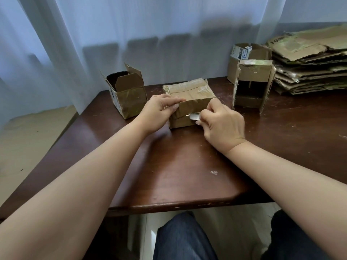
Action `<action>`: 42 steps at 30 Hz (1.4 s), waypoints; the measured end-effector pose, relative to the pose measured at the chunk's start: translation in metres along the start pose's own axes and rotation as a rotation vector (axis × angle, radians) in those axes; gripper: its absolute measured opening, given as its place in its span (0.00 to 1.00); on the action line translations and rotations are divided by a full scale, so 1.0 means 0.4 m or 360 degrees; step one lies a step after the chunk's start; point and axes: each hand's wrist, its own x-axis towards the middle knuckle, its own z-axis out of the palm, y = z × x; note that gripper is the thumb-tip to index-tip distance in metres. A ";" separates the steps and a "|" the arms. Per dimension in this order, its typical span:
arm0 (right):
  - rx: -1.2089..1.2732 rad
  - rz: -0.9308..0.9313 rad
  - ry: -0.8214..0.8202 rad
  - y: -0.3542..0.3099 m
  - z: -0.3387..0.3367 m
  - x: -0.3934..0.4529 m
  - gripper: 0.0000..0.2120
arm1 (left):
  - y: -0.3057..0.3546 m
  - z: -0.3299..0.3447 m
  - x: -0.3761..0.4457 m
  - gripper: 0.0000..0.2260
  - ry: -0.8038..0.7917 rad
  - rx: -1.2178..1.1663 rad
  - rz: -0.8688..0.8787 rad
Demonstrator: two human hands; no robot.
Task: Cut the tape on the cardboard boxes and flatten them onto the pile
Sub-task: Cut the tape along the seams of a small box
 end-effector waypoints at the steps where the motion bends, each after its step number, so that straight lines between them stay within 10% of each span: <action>1: -0.0003 0.0040 -0.0004 0.017 -0.010 -0.003 0.10 | -0.001 -0.002 0.001 0.13 0.0000 0.0007 -0.0005; 9: 0.0062 0.0410 -0.0143 0.136 -0.091 -0.050 0.09 | 0.030 -0.012 0.003 0.13 -0.0017 0.0106 0.0008; 14: 0.0155 0.0470 -0.0192 0.114 -0.098 -0.035 0.22 | 0.076 0.007 -0.007 0.30 -0.0115 0.1010 0.0120; 24: 0.0073 -0.0037 -0.0134 0.079 -0.048 0.032 0.24 | 0.117 -0.001 0.018 0.17 -0.0244 0.1431 0.0306; 33: 0.0024 -0.0063 -0.0006 0.069 -0.017 0.048 0.13 | 0.116 -0.051 0.010 0.34 -0.0293 0.1063 0.0504; 42: 0.0212 -0.0212 0.0242 0.093 -0.056 0.032 0.12 | 0.074 -0.023 -0.014 0.13 0.0171 0.0530 0.0056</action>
